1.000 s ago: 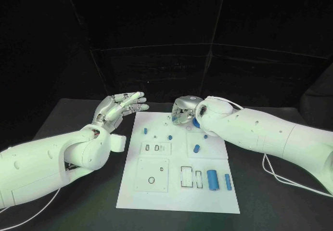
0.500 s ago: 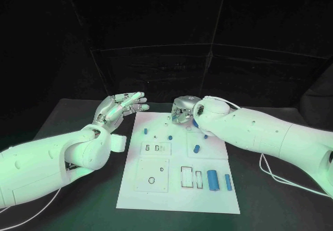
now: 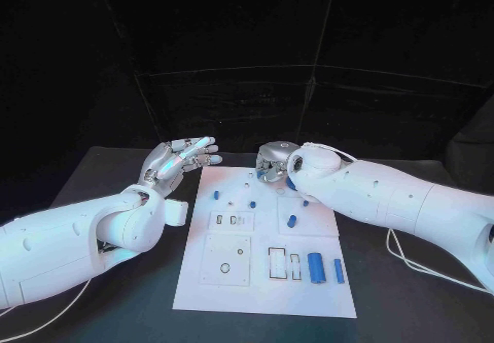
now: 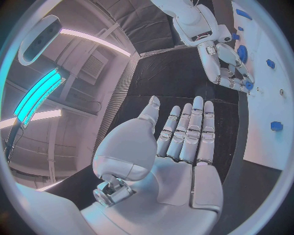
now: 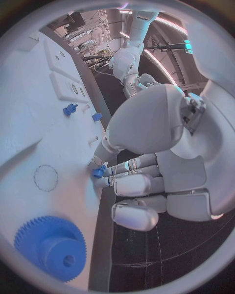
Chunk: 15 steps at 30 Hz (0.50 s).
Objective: Assemble the parts on the task board
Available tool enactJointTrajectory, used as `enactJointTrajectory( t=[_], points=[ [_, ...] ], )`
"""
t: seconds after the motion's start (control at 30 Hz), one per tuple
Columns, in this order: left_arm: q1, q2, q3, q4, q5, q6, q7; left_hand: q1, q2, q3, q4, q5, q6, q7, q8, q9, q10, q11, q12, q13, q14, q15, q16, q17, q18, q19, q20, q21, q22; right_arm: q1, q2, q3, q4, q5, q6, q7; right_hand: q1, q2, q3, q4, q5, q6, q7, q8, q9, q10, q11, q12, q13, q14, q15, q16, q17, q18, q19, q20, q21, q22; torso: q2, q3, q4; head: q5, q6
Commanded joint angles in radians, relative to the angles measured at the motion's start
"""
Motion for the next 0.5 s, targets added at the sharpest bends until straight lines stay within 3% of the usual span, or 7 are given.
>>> enactJointTrajectory(
  t=[0.03,0.27,0.5],
  points=[
    [0.002,0.000,0.001,0.001,0.000,0.014,0.025,0.004,-0.006,0.001,-0.006,0.002,0.004,0.034,-0.006,-0.001,-0.005,-0.001,-0.007,-0.001,0.007,0.000,-0.004,-0.001,0.006,0.007,-0.001,-0.005,-0.002,0.000,-0.007,-0.001,0.007,-0.009,-0.079,0.024,-0.023,-0.005,0.000,0.012,0.003,0.021,-0.012,0.005,0.009,0.016,-0.003,0.006,0.003,0.016,-0.008,0.006,0.005,-0.021,0.008,-0.002,0.006,0.007,0.000,0.0003,0.0006,0.001,0.001],
    [0.002,0.000,0.001,0.001,0.000,0.015,0.024,0.004,-0.005,0.001,-0.006,0.002,0.004,0.034,-0.006,-0.001,-0.005,-0.001,-0.007,-0.001,0.007,0.000,-0.005,-0.001,0.006,0.007,-0.001,-0.005,-0.002,0.000,-0.010,-0.001,0.013,0.007,-0.143,0.057,-0.030,-0.010,-0.003,0.018,0.001,0.027,-0.015,0.006,0.010,0.021,-0.005,0.006,0.005,0.018,-0.010,0.009,0.010,-0.022,0.013,-0.004,0.009,0.015,0.000,0.0000,0.0007,0.002,0.003],
    [0.002,0.000,0.001,0.002,0.000,0.015,0.023,0.004,-0.005,0.001,-0.006,0.002,0.004,0.034,-0.006,-0.001,-0.005,-0.001,-0.007,-0.001,0.007,0.000,-0.005,-0.001,0.006,0.007,-0.001,-0.005,-0.002,0.000,-0.005,-0.001,0.010,0.010,-0.134,0.058,-0.032,-0.015,-0.003,0.020,-0.010,0.029,-0.016,0.005,0.010,0.017,-0.005,0.001,0.004,0.017,-0.011,0.009,0.009,-0.022,0.013,-0.006,0.010,0.015,0.000,-0.0005,0.0010,0.002,0.003]
  ],
)
